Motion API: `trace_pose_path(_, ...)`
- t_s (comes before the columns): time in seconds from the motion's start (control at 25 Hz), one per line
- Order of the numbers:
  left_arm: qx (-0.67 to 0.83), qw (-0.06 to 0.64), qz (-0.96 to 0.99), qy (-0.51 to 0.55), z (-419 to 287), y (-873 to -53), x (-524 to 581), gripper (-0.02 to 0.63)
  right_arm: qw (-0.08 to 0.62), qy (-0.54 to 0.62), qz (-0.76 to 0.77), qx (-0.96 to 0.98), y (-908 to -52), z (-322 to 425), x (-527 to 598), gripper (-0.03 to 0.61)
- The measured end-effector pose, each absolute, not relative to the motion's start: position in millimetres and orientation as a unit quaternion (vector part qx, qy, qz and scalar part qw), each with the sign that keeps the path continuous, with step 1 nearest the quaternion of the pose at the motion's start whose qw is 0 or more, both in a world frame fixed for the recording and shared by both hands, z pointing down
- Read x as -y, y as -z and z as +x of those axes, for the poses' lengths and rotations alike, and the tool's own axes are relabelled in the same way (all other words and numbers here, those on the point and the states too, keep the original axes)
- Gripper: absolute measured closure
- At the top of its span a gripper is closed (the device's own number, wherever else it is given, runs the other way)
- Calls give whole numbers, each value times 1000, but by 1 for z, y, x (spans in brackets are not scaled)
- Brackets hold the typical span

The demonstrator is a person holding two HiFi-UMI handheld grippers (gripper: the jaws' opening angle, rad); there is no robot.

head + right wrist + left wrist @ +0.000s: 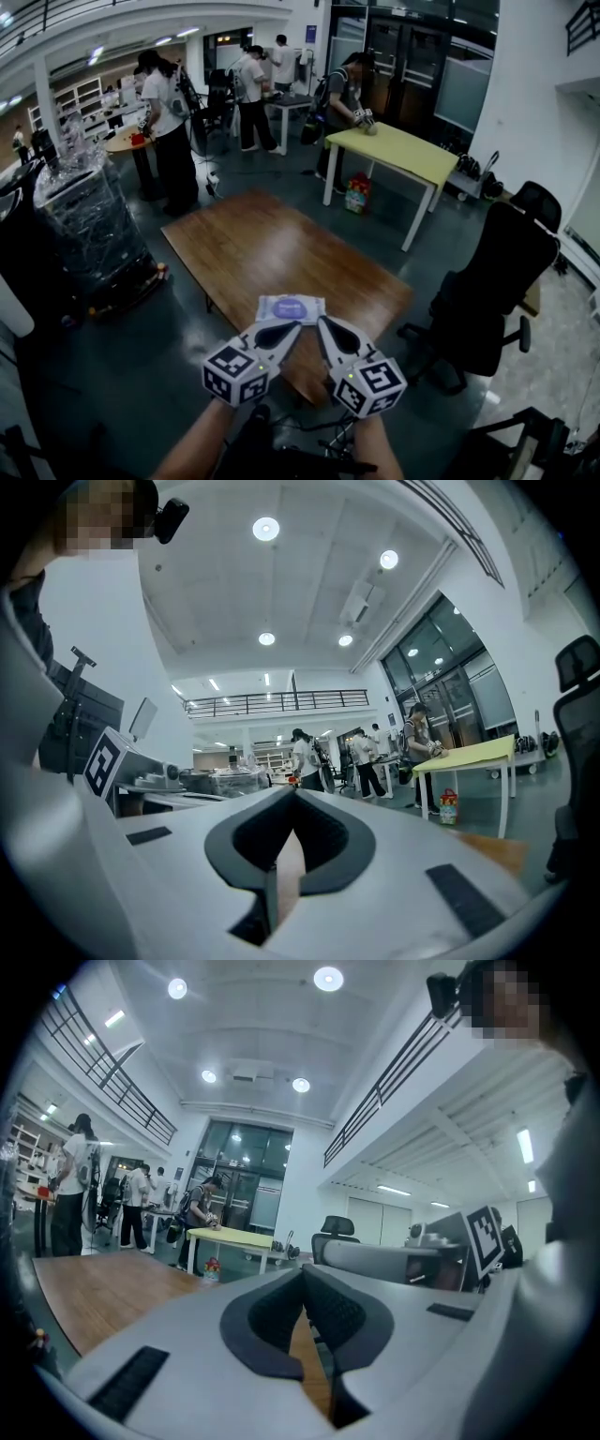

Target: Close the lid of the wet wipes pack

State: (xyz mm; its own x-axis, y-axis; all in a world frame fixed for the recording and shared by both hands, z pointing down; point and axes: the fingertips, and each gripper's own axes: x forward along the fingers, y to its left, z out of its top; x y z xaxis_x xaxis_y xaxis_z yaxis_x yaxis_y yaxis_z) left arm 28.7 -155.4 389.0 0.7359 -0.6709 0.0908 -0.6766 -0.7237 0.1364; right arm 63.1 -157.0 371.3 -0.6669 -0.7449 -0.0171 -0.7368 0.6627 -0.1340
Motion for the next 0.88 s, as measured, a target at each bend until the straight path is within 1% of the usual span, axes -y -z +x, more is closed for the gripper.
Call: trace_pose_path(0.88,364,72,928,-31,38,-393,151,617,41,60,-412,-908,-369,70,157,575)
